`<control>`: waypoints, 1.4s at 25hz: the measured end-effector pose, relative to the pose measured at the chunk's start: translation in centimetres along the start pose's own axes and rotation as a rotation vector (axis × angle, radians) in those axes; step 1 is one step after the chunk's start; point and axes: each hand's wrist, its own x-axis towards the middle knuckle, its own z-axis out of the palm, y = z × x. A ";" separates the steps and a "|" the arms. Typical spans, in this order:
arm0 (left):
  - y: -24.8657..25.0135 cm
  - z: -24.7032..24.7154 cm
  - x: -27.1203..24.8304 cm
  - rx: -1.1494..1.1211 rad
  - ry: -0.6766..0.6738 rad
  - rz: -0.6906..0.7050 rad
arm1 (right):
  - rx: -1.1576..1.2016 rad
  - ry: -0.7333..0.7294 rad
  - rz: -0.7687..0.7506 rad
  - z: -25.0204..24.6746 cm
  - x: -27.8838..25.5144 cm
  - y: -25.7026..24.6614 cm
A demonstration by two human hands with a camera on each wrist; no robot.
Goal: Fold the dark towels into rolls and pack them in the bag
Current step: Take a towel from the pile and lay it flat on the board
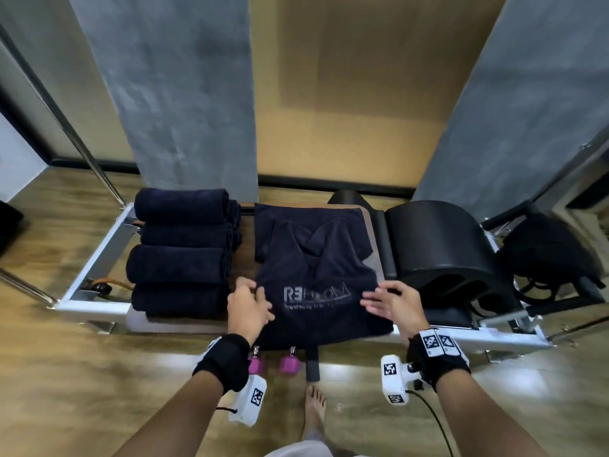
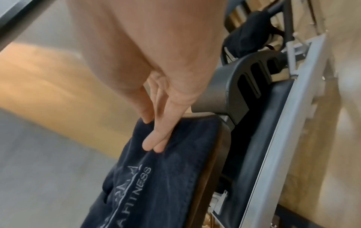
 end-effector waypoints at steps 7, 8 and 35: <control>-3.3 -0.5 -2.4 0.274 -0.266 0.436 | -0.800 -0.104 -0.344 -0.9 -3.8 3.1; -3.6 -0.7 -2.8 0.396 -0.316 0.471 | -0.929 -0.121 -0.377 -1.1 -4.0 3.6; 10.9 0.8 10.6 0.125 0.207 0.418 | -0.630 0.090 -0.681 2.1 11.3 -12.3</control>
